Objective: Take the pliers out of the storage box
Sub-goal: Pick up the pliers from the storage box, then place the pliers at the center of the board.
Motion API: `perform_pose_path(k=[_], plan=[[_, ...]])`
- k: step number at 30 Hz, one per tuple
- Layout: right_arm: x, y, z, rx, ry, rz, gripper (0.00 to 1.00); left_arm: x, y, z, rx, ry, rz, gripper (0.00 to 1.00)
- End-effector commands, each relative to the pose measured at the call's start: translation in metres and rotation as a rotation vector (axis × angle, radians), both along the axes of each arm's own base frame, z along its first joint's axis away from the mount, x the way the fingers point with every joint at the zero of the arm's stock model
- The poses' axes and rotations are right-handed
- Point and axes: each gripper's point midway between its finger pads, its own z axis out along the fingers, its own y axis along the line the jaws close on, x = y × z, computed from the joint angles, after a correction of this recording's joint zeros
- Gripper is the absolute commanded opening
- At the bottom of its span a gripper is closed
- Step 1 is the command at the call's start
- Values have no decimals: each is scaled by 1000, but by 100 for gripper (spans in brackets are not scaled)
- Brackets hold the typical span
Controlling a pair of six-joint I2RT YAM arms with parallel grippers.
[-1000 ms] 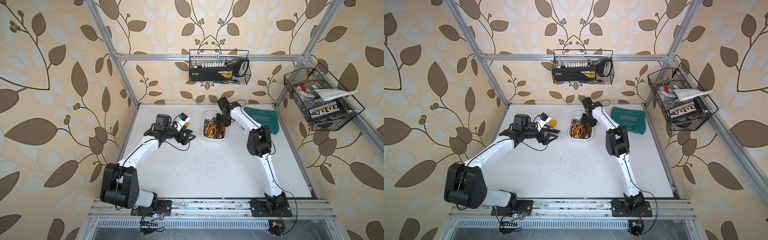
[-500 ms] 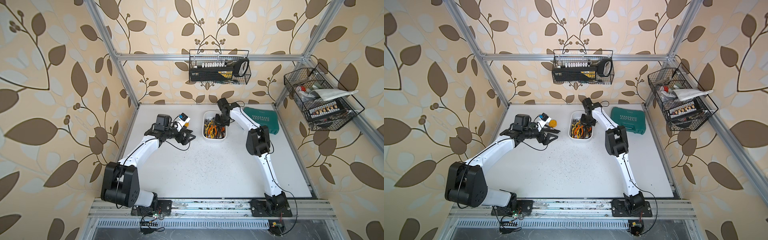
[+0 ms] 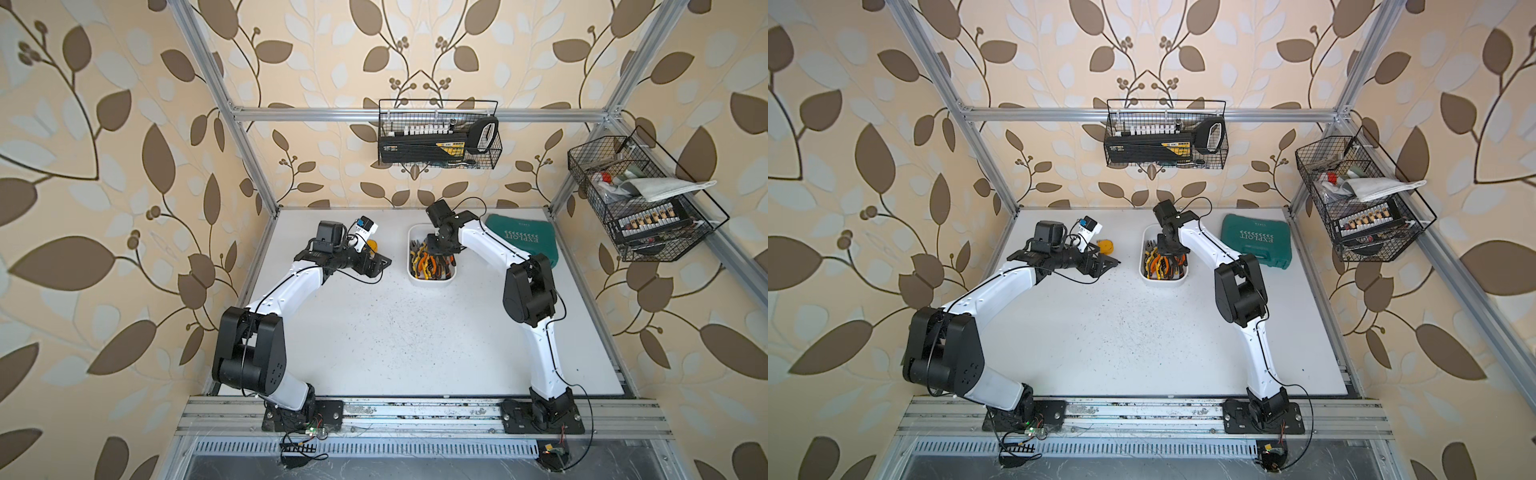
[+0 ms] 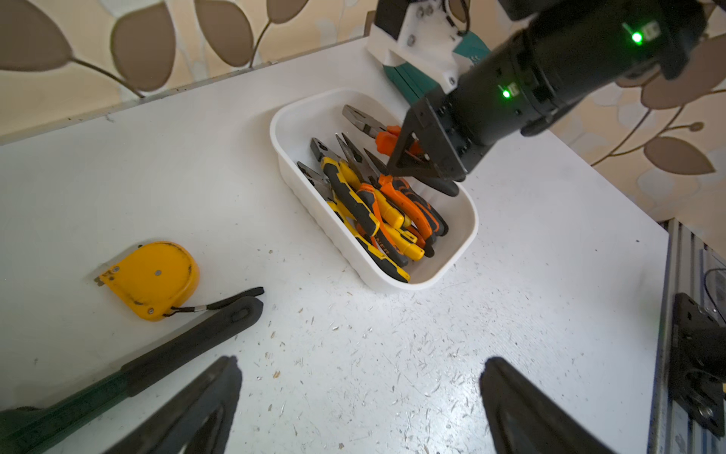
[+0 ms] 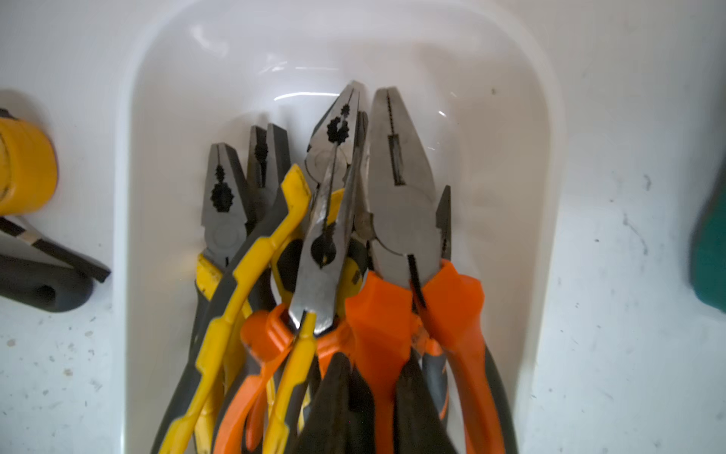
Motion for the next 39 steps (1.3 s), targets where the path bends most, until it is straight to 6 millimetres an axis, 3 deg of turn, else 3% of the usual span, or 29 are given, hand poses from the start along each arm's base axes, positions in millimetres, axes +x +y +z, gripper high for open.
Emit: perform_pose_path(k=[1,8,14,15,21,29,39], plan=[[4,-1,38,-66,-133,35,0,14,7,21,-12,-44,60,99],[-30,-11,51,-126,-167,36,0,-9,-5,25,-1,-101,-102,99],[-63,-32,50,-124,-155,-3,0,-51,-25,24,30,-228,-368,99],[-68,-34,51,-119,-154,-7,0,-59,-27,35,29,-272,-388,99],[-105,-58,44,-103,-135,-63,0,-69,-46,41,5,-271,-410,99],[-154,-87,-6,-114,-42,-136,0,-91,-72,31,7,-257,-486,99],[-169,-89,-66,-110,72,-180,2,-102,-84,26,9,-243,-528,99]])
